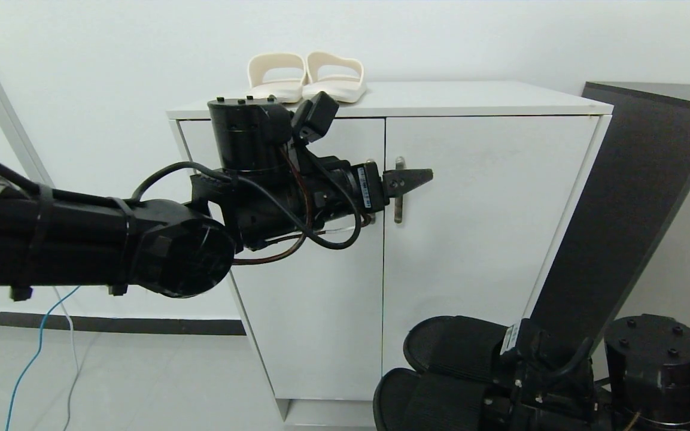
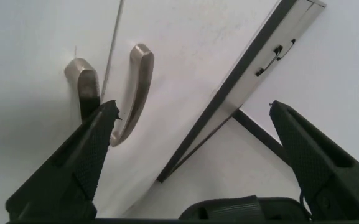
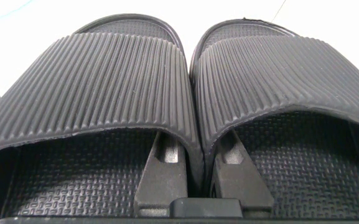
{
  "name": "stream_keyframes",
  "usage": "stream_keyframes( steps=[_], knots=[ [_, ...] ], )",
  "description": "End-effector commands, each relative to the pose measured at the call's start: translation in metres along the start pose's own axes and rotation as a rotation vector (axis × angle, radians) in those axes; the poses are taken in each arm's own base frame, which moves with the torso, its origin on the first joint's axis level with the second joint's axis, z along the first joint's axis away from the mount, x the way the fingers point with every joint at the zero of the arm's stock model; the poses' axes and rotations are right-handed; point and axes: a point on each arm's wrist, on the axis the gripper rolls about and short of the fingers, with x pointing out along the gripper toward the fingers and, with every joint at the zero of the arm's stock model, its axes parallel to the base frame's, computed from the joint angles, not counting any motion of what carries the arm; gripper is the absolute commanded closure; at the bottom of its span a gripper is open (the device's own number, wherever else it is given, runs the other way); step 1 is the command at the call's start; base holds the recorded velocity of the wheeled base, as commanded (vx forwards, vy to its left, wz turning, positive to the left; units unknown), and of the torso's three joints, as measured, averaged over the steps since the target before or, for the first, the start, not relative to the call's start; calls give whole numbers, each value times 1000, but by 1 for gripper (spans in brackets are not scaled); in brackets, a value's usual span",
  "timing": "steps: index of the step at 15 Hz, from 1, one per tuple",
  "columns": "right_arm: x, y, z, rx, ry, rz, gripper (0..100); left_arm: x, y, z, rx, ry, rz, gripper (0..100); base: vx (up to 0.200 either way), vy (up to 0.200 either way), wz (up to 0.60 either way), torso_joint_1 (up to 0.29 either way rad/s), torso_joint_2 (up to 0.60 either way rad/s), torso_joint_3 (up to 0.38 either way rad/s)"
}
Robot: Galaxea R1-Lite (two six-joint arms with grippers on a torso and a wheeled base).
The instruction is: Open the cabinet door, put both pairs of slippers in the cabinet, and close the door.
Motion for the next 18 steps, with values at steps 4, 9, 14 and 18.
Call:
stream_keyframes(
  steps=[4, 9, 14, 18],
  knots=[
    [1, 1, -2, 0, 11, 4, 100, 15, 7, -2, 3, -6, 4, 0, 0, 0, 0, 0, 0, 0],
    [1, 1, -3, 0, 11, 4, 100, 36, 17, -11, 3, 2, 20, 0, 0, 0, 0, 0, 0, 0],
    [1, 1, -3, 1, 14, 5, 100, 38, 17, -13, -5, 21, 23, 0, 0, 0, 0, 0, 0, 0],
    [0, 1, -4, 1, 17, 8, 100, 36, 13, -12, -4, 21, 17, 100, 0, 0, 0, 0, 0, 0]
  ],
)
